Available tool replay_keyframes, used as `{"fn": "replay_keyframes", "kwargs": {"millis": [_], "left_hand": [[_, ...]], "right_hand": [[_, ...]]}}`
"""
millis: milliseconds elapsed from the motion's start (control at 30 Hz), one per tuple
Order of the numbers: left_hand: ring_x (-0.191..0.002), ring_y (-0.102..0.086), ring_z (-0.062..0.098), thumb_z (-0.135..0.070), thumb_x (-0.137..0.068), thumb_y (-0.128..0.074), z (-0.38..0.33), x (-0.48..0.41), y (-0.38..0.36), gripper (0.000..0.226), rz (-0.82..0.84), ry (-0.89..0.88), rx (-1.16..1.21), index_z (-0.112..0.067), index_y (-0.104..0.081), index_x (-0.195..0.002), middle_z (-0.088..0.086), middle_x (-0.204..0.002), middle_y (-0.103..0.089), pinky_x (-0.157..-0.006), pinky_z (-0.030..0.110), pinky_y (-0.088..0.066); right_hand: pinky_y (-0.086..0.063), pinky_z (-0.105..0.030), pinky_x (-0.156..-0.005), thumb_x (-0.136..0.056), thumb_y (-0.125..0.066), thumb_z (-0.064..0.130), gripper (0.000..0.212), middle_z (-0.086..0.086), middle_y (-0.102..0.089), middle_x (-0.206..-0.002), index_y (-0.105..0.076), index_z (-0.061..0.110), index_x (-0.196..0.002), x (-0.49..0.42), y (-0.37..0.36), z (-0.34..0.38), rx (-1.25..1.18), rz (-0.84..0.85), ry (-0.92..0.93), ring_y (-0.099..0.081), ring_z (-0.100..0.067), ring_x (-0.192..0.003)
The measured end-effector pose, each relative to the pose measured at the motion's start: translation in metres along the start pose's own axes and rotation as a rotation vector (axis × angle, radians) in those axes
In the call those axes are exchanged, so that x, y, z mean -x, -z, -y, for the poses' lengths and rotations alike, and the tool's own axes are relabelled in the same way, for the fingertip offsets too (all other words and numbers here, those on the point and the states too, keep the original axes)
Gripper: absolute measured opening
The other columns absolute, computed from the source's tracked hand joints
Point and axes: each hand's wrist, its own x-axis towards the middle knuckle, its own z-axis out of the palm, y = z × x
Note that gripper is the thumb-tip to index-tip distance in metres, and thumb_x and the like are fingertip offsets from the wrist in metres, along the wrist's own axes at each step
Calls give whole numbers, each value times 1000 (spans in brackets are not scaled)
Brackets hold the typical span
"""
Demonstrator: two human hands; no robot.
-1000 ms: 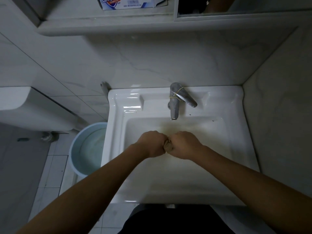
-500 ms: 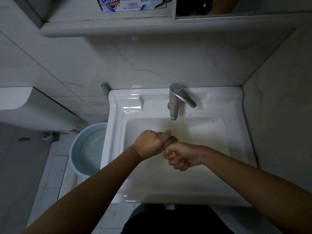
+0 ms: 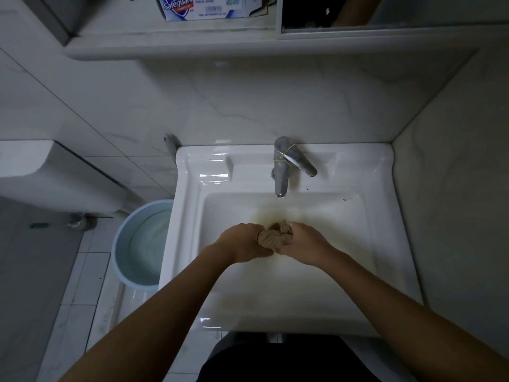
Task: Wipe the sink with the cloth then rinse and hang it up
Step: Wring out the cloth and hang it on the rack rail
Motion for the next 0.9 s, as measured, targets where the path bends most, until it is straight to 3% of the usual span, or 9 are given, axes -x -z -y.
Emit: {"fn": "replay_keyframes", "kwargs": {"millis": [100, 167, 267, 367, 533, 700, 800, 900], "left_hand": [[-71, -58, 13, -34, -83, -79, -5, 9, -7, 19, 102, 80, 421, -25, -62, -81, -6, -76, -62, -57, 22, -43], [-69, -61, 13, -27, -84, -79, -6, 17, -18, 18, 105, 134, 663, -17, -66, -93, -1, -80, -66, -52, 22, -47], [-79, -69, 16, -14, -85, -77, -8, 29, -40, 33, 55, 256, 1071, -2, -65, -114, 11, -95, -72, -66, 28, -59], [-86, -72, 21, -12, -85, -77, -12, 42, -61, 32, -31, 338, 1291, 0, -68, -114, 19, -106, -76, -78, 34, -62], [-86, -75, 25, -24, -81, -83, -23, 60, -83, 43, -259, 420, 1392, -4, -64, -114, 15, -101, -78, -78, 40, -62], [-97, -75, 31, -10, -81, -82, -36, 76, -85, 39, -505, 433, 1487, -1, -59, -112, 20, -106, -75, -76, 39, -63], [-94, -74, 31, -7, -81, -81, -33, 88, -86, 35, -578, 410, 1287, -6, -59, -108, 19, -103, -74, -72, 34, -63], [-80, -73, 18, -11, -78, -84, -29, 101, -87, 42, -588, 352, 1065, -13, -58, -111, 9, -93, -74, -66, 27, -59]], "right_hand": [[-50, -32, -86, -75, -78, 46, 55, 6, -65, -111, -57, 20, -119, 4, -12, -16, -90, 0, -37, -62, -19, -103], [-54, -36, -90, -66, -76, 53, 68, 6, -68, -118, -56, 21, -122, 10, -26, -24, -204, -5, -57, -64, -17, -106], [-57, -41, -86, -62, -74, 58, 64, 8, -70, -107, -57, 25, -114, 20, -49, -37, -363, -50, -90, -67, -15, -98], [-56, -43, -90, -73, -77, 46, 47, 10, -71, -105, -58, 25, -111, 33, -66, -43, -483, -106, -77, -67, -12, -98], [-57, -38, -86, -74, -81, 42, 44, 12, -71, -102, -57, 25, -107, 42, -62, -45, -474, -165, -25, -68, -9, -94], [-51, -21, -74, -75, -80, 43, 36, 15, -69, -93, -60, 29, -102, 50, -53, -43, -468, -155, 96, -63, 5, -83], [-55, -29, -87, -73, -70, 61, 52, 15, -68, -106, -62, 30, -114, 50, -53, -48, -452, -101, 98, -65, -4, -100], [-50, -34, -99, -78, -76, 48, 65, 11, -62, -124, -53, 28, -134, 52, -53, -51, -352, -114, 137, -57, -8, -115]]}}
